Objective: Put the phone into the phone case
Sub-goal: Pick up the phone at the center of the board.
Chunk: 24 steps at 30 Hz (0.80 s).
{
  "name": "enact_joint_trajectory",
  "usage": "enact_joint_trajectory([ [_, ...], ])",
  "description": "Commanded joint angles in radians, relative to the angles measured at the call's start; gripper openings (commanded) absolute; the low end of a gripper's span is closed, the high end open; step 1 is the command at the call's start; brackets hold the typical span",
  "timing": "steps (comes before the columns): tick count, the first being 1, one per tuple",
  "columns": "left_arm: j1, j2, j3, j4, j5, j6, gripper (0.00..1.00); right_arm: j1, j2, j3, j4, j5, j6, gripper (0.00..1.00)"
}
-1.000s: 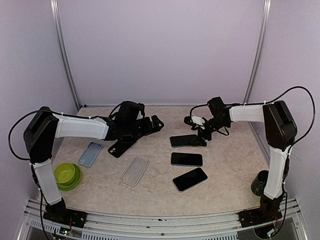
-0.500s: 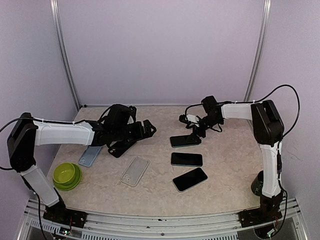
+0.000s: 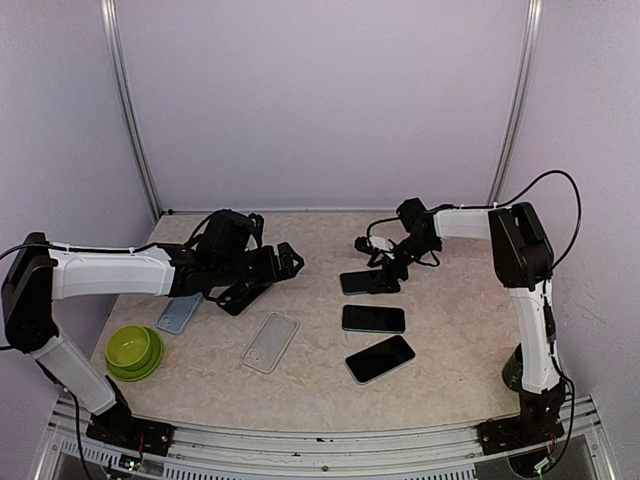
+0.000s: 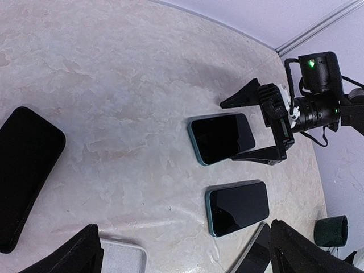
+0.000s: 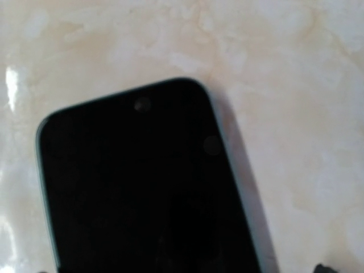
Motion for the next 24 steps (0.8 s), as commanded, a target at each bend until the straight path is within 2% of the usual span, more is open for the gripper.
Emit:
enact_joint_trajectory([
  [1, -0.005, -0.03, -0.008, -0.026, -0.025, 0.01, 0.99, 0.011, 0.027, 0.044, -0.057, -0.024, -0.01, 1.0],
  [16, -0.005, -0.018, 0.005, -0.019, -0.001, -0.01, 0.99, 0.011, 0.026, -0.023, -0.01, 0.043, -0.011, 0.99],
  [24, -0.006, -0.001, 0.005, -0.012, 0.01, -0.016, 0.99, 0.011, 0.036, -0.01, -0.039, 0.03, -0.016, 0.88],
])
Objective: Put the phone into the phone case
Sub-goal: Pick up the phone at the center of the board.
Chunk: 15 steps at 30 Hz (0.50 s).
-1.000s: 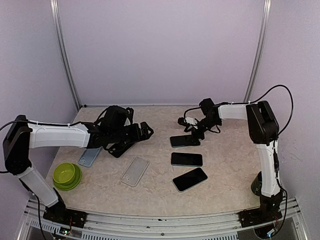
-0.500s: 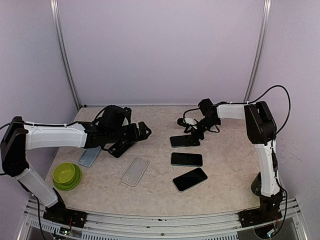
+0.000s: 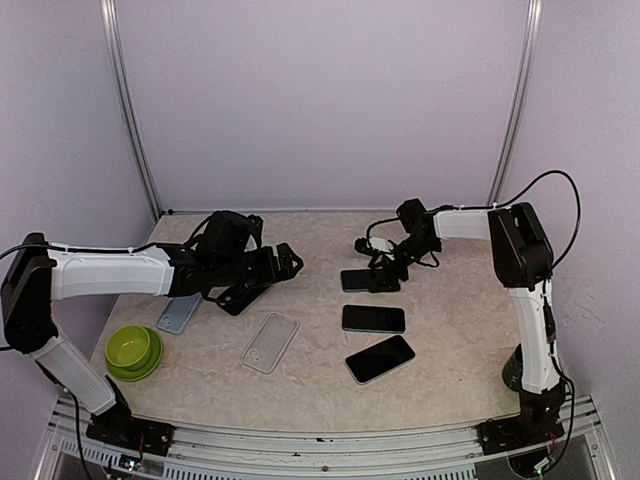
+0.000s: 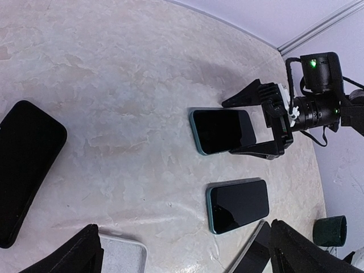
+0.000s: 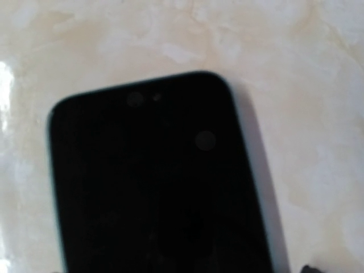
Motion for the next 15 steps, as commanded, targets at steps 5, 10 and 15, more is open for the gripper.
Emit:
enact_joint_trajectory([
  [5, -0.007, 0.014, 0.004, 0.011, 0.012, -0.004, 0.99, 0.011, 0.049, 0.008, -0.075, 0.008, 0.001, 0.78],
  [10, -0.007, 0.015, -0.005, 0.016, 0.011, -0.006, 0.99, 0.01, 0.048, 0.004, -0.071, 0.009, 0.013, 0.53],
  [15, -0.007, 0.015, -0.02, 0.024, 0.018, -0.009, 0.99, 0.011, 0.042, 0.001, -0.052, 0.023, 0.034, 0.43],
])
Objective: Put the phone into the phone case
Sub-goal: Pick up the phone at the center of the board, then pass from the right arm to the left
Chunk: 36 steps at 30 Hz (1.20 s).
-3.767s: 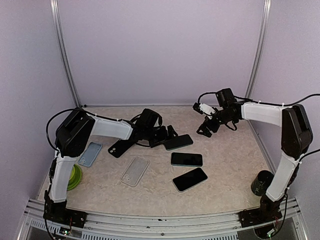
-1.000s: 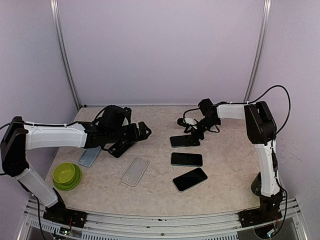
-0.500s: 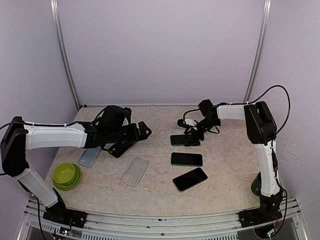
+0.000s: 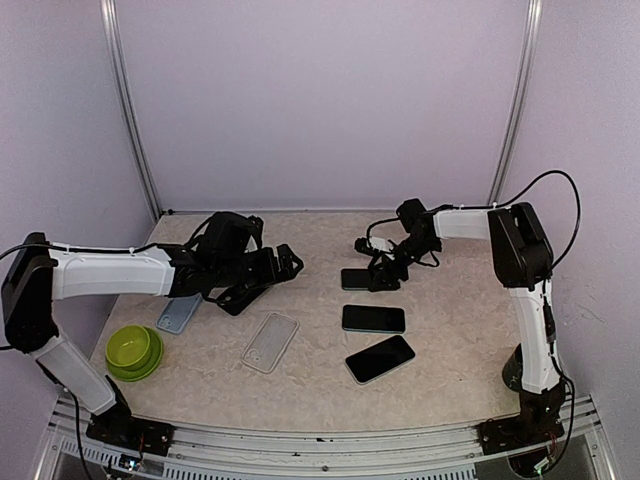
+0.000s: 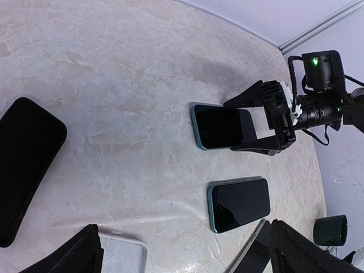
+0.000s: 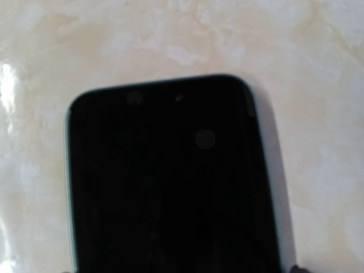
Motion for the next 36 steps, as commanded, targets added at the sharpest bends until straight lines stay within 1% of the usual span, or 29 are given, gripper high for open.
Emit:
enact_joint_trajectory([
  [1, -0.007, 0.01, -0.021, 0.022, 0.016, -0.005, 0.99, 0.011, 0.033, -0.006, -0.03, 0.029, 0.032, 0.4],
  [5, -0.007, 0.016, -0.024, 0.022, 0.017, -0.002, 0.99, 0.012, -0.003, -0.006, 0.005, -0.001, 0.071, 0.3],
  [6, -0.007, 0.018, -0.023, 0.046, 0.018, -0.001, 0.99, 0.012, -0.015, -0.006, 0.016, -0.022, 0.084, 0.28],
  [10, -0.007, 0.035, -0.005, 0.034, 0.017, -0.005, 0.99, 0.019, -0.062, -0.023, 0.085, -0.043, 0.137, 0.22],
  [17, -0.005, 0.051, 0.007, 0.04, 0.01, 0.011, 0.99, 0.047, -0.173, -0.125, 0.215, 0.034, 0.182, 0.22],
  [24, -0.002, 0.06, 0.021, 0.076, 0.018, 0.042, 0.99, 0.056, -0.282, -0.252, 0.365, 0.034, 0.224, 0.22],
  [28, 0.001, 0.077, 0.028, 0.126, 0.05, 0.062, 0.99, 0.084, -0.342, -0.328, 0.433, 0.05, 0.245, 0.22],
  [35, 0.01, 0.116, 0.036, 0.215, 0.162, 0.087, 0.99, 0.17, -0.505, -0.539, 0.596, 0.123, 0.287, 0.23],
  [36, 0.01, 0.119, 0.035, 0.23, 0.176, 0.089, 0.99, 0.179, -0.529, -0.57, 0.646, 0.134, 0.296, 0.23],
])
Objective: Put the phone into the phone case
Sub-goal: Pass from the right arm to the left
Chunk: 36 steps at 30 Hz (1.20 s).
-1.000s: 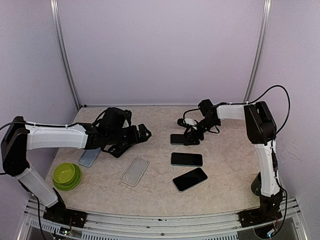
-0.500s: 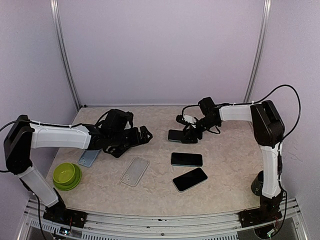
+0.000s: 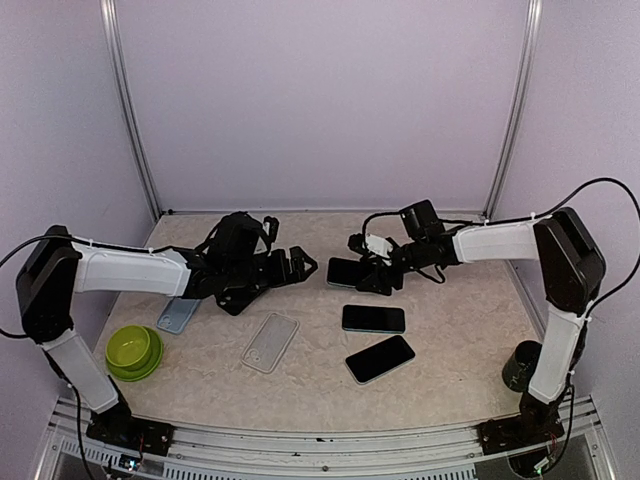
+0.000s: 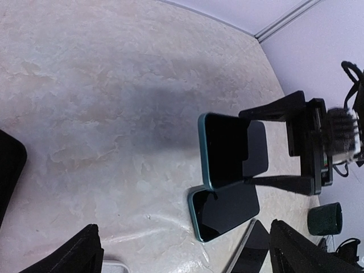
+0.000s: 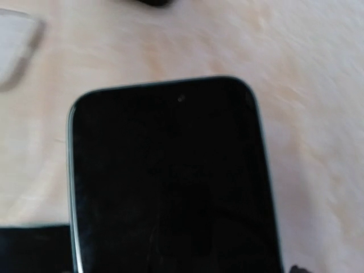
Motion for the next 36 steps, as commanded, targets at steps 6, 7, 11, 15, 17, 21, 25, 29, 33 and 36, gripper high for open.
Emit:
enact_joint_trajectory([
  [6, 0.007, 0.045, 0.008, 0.172, 0.169, 0.027, 0.97, 0.114, -0.237, -0.24, 0.307, 0.083, 0.096, 0.22],
  [7, 0.007, 0.047, 0.002, 0.203, 0.19, 0.025, 0.95, 0.125, -0.253, -0.259, 0.321, 0.097, 0.094, 0.22],
  [11, 0.005, 0.049, -0.029, 0.31, 0.28, 0.001, 0.91, 0.155, -0.295, -0.316, 0.366, 0.147, 0.091, 0.23],
  [15, -0.002, 0.057, -0.04, 0.373, 0.349, -0.017, 0.87, 0.173, -0.335, -0.356, 0.401, 0.163, 0.098, 0.22],
  [17, -0.009, 0.064, -0.036, 0.382, 0.362, -0.021, 0.85, 0.186, -0.356, -0.377, 0.438, 0.179, 0.103, 0.22],
  [21, -0.019, 0.082, -0.023, 0.383, 0.377, -0.028, 0.82, 0.207, -0.38, -0.398, 0.473, 0.188, 0.111, 0.22],
  [25, -0.024, 0.094, -0.014, 0.386, 0.391, -0.031, 0.77, 0.226, -0.399, -0.408, 0.495, 0.221, 0.102, 0.22],
  [29, -0.027, 0.1, -0.013, 0.404, 0.399, -0.036, 0.69, 0.231, -0.405, -0.412, 0.502, 0.23, 0.096, 0.22],
  [33, -0.026, 0.11, -0.012, 0.43, 0.419, -0.051, 0.58, 0.237, -0.407, -0.413, 0.499, 0.232, 0.086, 0.22],
  [36, -0.029, 0.115, -0.011, 0.439, 0.431, -0.055, 0.5, 0.246, -0.403, -0.41, 0.487, 0.244, 0.073, 0.22],
])
